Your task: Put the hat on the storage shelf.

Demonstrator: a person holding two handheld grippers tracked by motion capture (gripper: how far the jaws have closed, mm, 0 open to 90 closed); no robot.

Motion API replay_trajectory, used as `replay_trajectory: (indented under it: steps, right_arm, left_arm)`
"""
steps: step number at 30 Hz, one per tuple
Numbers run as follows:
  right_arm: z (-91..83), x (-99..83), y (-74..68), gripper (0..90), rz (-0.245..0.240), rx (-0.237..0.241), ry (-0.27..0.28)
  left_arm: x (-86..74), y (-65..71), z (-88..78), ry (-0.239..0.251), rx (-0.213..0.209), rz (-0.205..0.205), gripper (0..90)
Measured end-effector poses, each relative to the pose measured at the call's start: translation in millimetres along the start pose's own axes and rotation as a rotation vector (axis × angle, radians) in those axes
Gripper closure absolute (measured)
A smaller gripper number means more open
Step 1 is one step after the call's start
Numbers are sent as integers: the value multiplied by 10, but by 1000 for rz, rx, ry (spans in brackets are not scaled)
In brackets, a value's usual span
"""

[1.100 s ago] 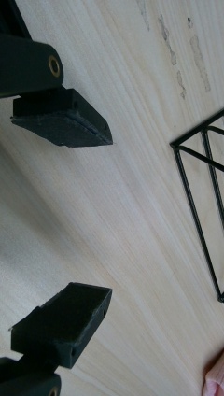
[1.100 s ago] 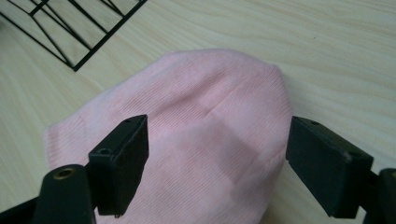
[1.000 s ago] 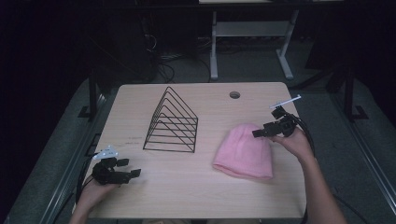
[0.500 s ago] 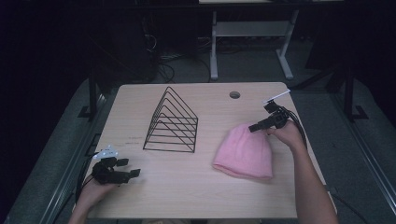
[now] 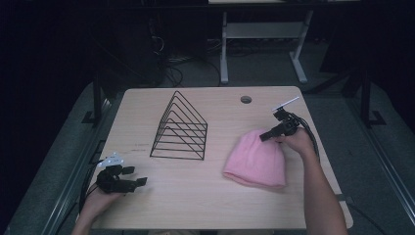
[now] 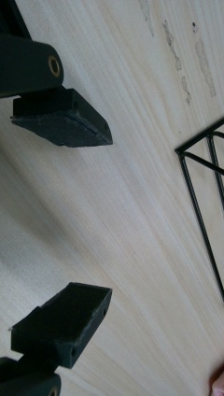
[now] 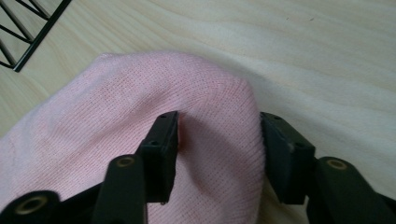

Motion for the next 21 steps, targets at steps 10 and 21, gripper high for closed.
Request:
replay_trajectory:
  steps: [10,21]
  right_arm:
    - [67,-43,18,607,18,22,-7]
    - [64,-82,45,760,53,88,48]
  left_arm:
    - [-10,2,-5,0,5,-5,222]
    - [-15,-13,-3,-11,6,4,222]
Point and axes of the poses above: each handheld gripper's, and its own axes: z roughly forward along the jaws, x roughly out of its top, y roughly to its right, the point moved 3 cm from there along z, roughly forward along the jaws
